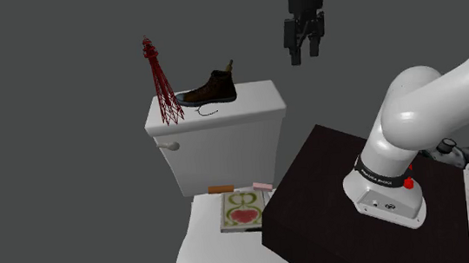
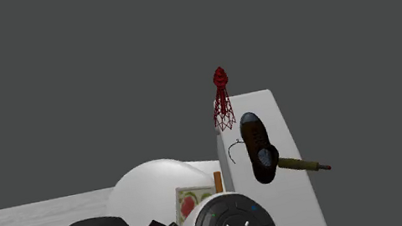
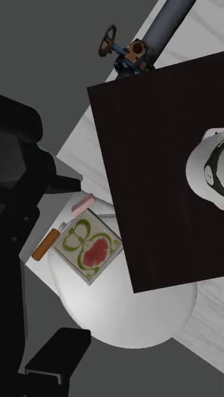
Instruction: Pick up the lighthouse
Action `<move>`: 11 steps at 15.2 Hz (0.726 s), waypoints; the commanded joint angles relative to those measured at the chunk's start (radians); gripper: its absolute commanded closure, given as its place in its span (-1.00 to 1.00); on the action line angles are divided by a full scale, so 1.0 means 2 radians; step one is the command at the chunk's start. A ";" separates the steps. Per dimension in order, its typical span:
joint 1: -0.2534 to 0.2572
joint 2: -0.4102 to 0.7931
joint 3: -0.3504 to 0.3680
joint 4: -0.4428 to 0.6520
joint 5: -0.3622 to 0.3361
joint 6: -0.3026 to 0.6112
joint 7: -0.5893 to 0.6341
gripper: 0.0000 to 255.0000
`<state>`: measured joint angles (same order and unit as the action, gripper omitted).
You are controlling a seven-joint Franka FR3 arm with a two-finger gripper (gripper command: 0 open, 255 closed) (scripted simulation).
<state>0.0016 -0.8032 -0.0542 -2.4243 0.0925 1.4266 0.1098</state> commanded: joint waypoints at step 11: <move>0.050 0.172 -0.033 0.117 -0.005 0.097 -0.148 -1.00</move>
<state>0.0917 -0.4930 -0.1132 -2.2254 0.0815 1.6141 -0.1540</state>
